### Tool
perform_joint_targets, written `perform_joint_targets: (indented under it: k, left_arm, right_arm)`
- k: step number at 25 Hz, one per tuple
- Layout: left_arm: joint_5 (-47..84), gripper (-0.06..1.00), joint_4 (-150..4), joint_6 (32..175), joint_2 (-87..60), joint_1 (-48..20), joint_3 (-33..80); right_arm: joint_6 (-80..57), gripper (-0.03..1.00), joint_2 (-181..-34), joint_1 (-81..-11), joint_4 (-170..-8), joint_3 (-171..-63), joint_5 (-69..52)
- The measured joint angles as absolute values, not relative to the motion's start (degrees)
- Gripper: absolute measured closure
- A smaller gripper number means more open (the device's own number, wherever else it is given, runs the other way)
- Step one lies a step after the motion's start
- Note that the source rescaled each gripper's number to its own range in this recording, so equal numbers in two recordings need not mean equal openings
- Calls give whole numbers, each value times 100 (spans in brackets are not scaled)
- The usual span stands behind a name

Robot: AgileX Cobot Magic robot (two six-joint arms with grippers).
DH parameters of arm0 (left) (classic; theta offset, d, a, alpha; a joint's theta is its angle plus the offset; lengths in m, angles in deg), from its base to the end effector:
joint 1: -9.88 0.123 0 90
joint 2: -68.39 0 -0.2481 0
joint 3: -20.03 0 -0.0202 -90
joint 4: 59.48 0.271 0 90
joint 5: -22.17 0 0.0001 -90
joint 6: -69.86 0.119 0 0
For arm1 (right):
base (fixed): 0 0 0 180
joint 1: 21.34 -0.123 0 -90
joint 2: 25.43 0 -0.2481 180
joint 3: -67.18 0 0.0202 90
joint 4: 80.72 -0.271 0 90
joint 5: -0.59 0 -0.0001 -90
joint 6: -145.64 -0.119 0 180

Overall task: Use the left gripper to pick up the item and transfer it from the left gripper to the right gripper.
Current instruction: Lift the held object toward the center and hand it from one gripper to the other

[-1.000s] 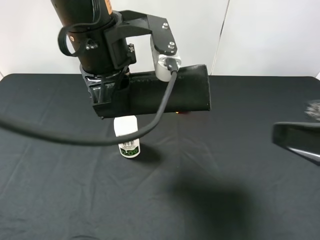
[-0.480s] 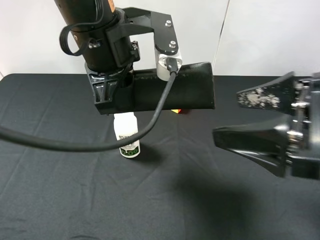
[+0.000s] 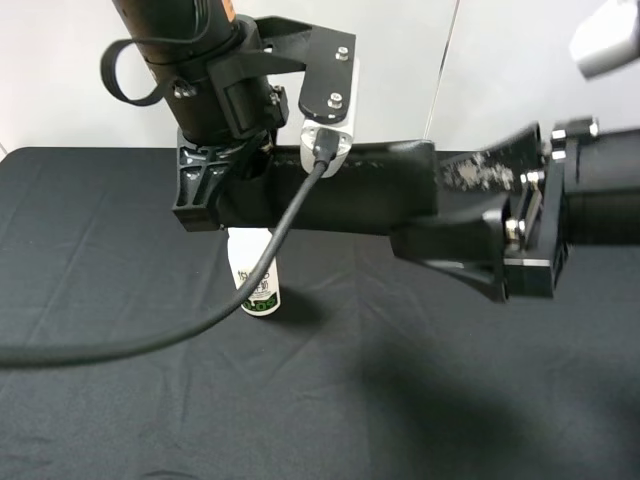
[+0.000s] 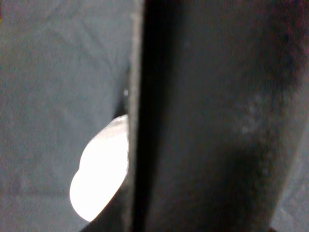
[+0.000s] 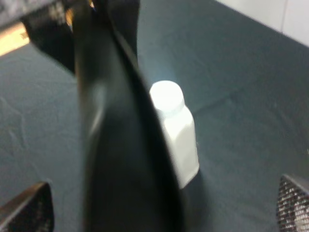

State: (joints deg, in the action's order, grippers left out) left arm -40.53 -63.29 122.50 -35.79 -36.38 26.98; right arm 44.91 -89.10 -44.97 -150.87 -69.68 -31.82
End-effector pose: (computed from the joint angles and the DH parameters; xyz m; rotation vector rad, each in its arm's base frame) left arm 0.2528 -0.2743 0.2379 2.1000 1.8335 -0.0623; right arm 0.2004 0.1533 0.2365 -0.9413 1.8408 0.6672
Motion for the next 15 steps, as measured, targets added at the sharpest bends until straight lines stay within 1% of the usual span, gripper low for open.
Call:
perform_joint_targets:
  k: [7, 15]
  left_arm:
    - [-3890, 94, -6583, 12617, -3579, -3638, 2698]
    - [-3712, 94, -6587, 12631, -3579, -3638, 2698]
  right_arm:
    - [4771, -3, -9511, -4497, -15302, -7432, -3767]
    - [5295, -3, -9764, -4497, -15790, -7496, -3955]
